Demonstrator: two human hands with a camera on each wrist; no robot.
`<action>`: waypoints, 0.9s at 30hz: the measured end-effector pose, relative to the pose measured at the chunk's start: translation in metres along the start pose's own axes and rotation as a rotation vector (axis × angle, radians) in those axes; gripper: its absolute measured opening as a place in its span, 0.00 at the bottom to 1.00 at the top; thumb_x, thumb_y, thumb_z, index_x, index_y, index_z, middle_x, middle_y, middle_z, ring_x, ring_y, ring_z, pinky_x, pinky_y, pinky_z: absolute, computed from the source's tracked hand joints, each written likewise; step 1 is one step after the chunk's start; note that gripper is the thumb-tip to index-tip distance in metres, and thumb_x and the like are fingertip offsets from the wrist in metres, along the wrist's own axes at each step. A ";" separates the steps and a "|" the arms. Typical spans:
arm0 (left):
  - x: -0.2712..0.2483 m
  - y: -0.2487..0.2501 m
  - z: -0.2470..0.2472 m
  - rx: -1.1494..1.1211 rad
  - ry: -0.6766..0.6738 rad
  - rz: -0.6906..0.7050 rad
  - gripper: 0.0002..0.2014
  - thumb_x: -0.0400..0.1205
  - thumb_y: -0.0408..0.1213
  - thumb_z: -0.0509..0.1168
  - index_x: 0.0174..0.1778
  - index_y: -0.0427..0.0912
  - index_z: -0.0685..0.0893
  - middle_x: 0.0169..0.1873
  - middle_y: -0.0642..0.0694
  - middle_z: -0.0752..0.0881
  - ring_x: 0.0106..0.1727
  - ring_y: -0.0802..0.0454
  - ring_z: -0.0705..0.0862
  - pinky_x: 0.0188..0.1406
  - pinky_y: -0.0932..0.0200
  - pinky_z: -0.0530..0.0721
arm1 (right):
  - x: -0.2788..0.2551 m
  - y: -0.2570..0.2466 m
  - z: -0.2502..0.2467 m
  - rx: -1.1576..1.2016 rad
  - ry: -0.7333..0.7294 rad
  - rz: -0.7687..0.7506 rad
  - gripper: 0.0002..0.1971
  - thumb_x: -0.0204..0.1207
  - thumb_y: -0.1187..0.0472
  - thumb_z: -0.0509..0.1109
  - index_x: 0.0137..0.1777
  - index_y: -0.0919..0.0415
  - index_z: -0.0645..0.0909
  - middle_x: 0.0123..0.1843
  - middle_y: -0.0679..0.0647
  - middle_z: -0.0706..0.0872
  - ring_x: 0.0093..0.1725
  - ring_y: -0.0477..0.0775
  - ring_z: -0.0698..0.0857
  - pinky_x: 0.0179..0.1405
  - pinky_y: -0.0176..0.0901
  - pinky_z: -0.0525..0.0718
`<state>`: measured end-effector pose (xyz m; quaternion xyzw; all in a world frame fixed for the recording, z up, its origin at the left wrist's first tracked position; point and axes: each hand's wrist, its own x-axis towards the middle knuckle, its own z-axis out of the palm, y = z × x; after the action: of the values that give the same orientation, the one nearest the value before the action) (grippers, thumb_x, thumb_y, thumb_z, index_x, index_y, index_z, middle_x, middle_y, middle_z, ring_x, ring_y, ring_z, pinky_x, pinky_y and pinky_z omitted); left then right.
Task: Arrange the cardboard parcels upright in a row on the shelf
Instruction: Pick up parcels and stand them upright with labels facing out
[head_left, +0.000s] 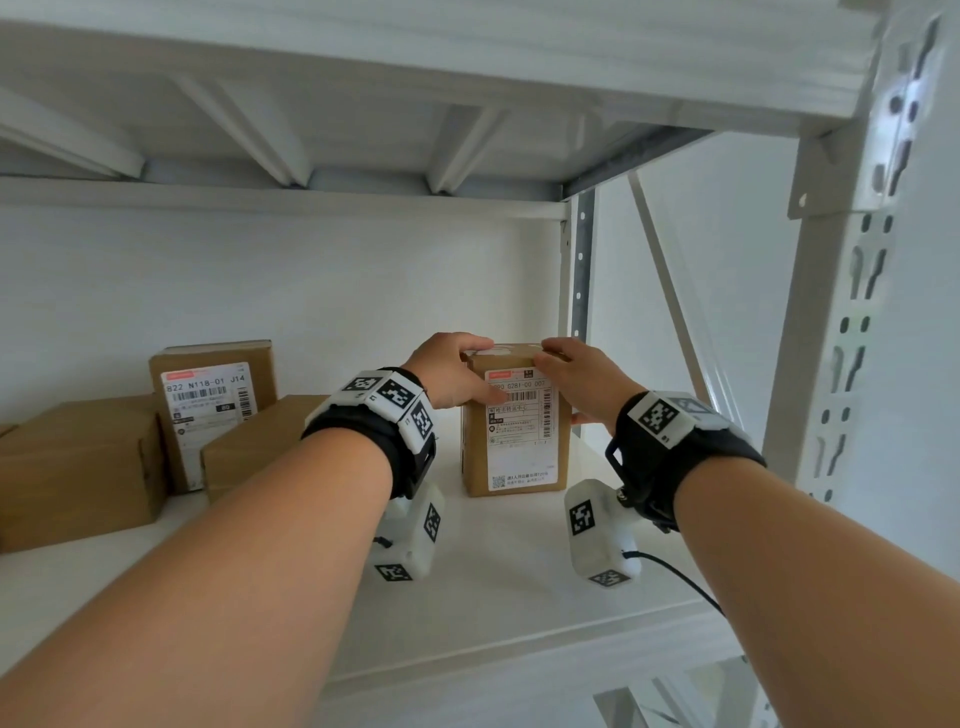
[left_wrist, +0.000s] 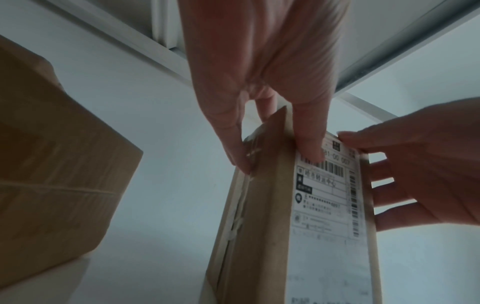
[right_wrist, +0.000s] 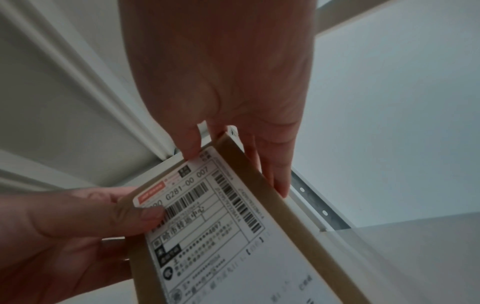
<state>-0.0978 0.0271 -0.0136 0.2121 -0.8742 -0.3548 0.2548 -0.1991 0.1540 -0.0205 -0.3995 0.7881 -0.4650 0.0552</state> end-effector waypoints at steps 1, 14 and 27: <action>0.000 0.000 0.001 -0.008 -0.001 -0.001 0.40 0.68 0.29 0.80 0.77 0.44 0.74 0.63 0.45 0.82 0.61 0.46 0.85 0.62 0.48 0.86 | 0.001 0.001 -0.001 -0.007 0.010 0.003 0.22 0.85 0.53 0.55 0.78 0.55 0.68 0.59 0.59 0.86 0.58 0.63 0.87 0.58 0.64 0.87; -0.012 0.013 -0.007 0.130 0.030 -0.009 0.45 0.70 0.32 0.79 0.82 0.47 0.66 0.78 0.43 0.70 0.76 0.45 0.72 0.71 0.53 0.75 | -0.003 -0.007 -0.011 -0.188 0.183 -0.113 0.21 0.83 0.54 0.62 0.75 0.55 0.74 0.71 0.56 0.80 0.61 0.56 0.84 0.54 0.41 0.80; -0.084 0.004 -0.069 0.189 0.176 -0.148 0.20 0.78 0.32 0.71 0.67 0.45 0.83 0.70 0.44 0.79 0.69 0.46 0.78 0.59 0.59 0.78 | -0.041 -0.066 0.027 -0.195 0.150 -0.297 0.14 0.76 0.61 0.64 0.56 0.55 0.88 0.56 0.51 0.88 0.54 0.54 0.87 0.56 0.52 0.87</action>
<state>0.0079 0.0405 0.0080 0.3296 -0.8598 -0.2687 0.2826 -0.1215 0.1467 0.0038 -0.4793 0.7636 -0.4180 -0.1117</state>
